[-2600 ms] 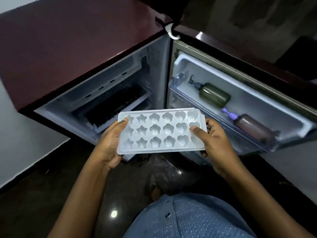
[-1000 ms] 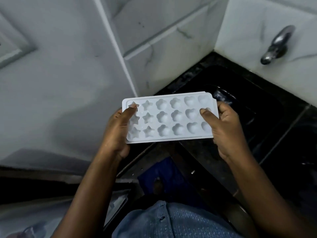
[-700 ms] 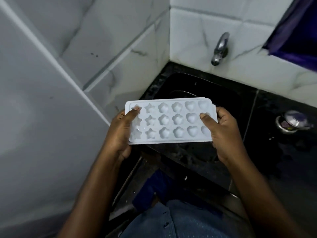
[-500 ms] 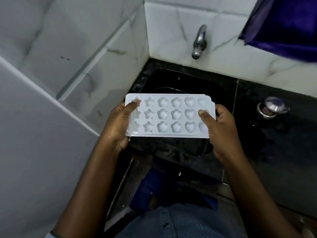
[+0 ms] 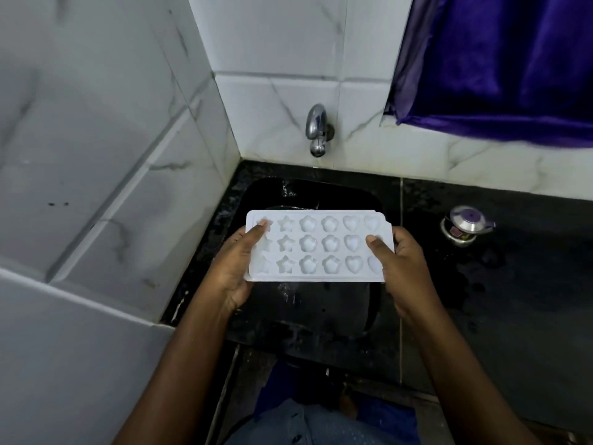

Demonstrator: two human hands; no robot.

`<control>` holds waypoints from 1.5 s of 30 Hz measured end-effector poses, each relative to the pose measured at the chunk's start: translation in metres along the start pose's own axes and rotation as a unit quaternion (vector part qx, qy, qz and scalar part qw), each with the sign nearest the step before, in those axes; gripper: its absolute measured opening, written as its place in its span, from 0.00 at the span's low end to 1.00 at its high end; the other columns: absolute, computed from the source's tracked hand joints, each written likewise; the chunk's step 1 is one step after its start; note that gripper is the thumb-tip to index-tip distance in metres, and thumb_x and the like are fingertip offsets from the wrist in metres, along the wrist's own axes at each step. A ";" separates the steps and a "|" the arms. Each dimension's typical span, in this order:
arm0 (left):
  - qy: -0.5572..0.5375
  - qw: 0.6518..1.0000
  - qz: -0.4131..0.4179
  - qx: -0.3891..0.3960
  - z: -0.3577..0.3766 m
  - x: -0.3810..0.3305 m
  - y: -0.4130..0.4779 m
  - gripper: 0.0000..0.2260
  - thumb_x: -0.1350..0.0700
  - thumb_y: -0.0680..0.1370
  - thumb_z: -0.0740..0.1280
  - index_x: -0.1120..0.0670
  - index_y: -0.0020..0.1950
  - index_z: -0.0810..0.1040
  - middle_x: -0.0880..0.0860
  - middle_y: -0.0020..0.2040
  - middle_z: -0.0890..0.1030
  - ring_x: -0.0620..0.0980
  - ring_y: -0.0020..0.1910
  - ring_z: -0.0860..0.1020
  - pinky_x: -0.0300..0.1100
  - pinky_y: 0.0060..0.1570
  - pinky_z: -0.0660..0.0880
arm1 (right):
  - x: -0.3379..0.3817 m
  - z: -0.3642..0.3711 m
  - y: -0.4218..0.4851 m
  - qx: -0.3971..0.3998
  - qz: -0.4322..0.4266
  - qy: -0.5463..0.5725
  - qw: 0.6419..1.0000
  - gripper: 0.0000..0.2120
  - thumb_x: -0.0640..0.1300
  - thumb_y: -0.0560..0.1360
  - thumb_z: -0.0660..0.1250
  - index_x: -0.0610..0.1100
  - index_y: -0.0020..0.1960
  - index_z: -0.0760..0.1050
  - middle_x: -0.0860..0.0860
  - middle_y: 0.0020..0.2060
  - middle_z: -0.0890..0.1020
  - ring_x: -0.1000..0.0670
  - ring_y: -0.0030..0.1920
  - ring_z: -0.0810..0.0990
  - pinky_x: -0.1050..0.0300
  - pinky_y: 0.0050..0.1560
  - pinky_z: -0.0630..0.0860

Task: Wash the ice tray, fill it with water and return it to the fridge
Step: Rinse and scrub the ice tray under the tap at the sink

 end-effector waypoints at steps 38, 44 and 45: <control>-0.145 0.987 -0.044 0.050 -0.044 -0.004 0.190 0.37 0.30 0.83 0.50 0.56 0.79 0.71 0.60 0.72 0.79 0.60 0.71 0.78 0.60 0.66 0.77 | 0.022 0.163 0.338 0.107 0.169 -0.132 0.971 0.17 0.36 0.83 0.65 0.34 0.71 0.72 0.43 0.41 0.81 0.47 0.36 0.81 0.54 0.28 0.82; -0.152 0.987 -0.037 0.042 -0.038 -0.011 0.198 0.35 0.30 0.84 0.51 0.55 0.76 0.74 0.59 0.69 0.82 0.59 0.67 0.81 0.59 0.64 0.79 | 0.016 0.161 0.361 0.087 0.130 -0.182 0.971 0.17 0.38 0.79 0.72 0.33 0.66 0.76 0.39 0.43 0.83 0.49 0.22 0.81 0.56 0.24 0.79; -0.150 0.987 -0.035 0.041 -0.037 -0.012 0.199 0.35 0.30 0.84 0.51 0.56 0.76 0.75 0.59 0.69 0.82 0.59 0.67 0.81 0.60 0.66 0.77 | 0.016 0.161 0.364 0.085 0.125 -0.181 0.972 0.18 0.37 0.77 0.74 0.33 0.65 0.77 0.38 0.45 0.84 0.48 0.22 0.81 0.56 0.25 0.79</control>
Point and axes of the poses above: each hand's wrist, its own y-axis towards the middle knuckle, its own z-axis out of the palm, x = y × z, the point moved 7 cm from there along y, towards the middle knuckle
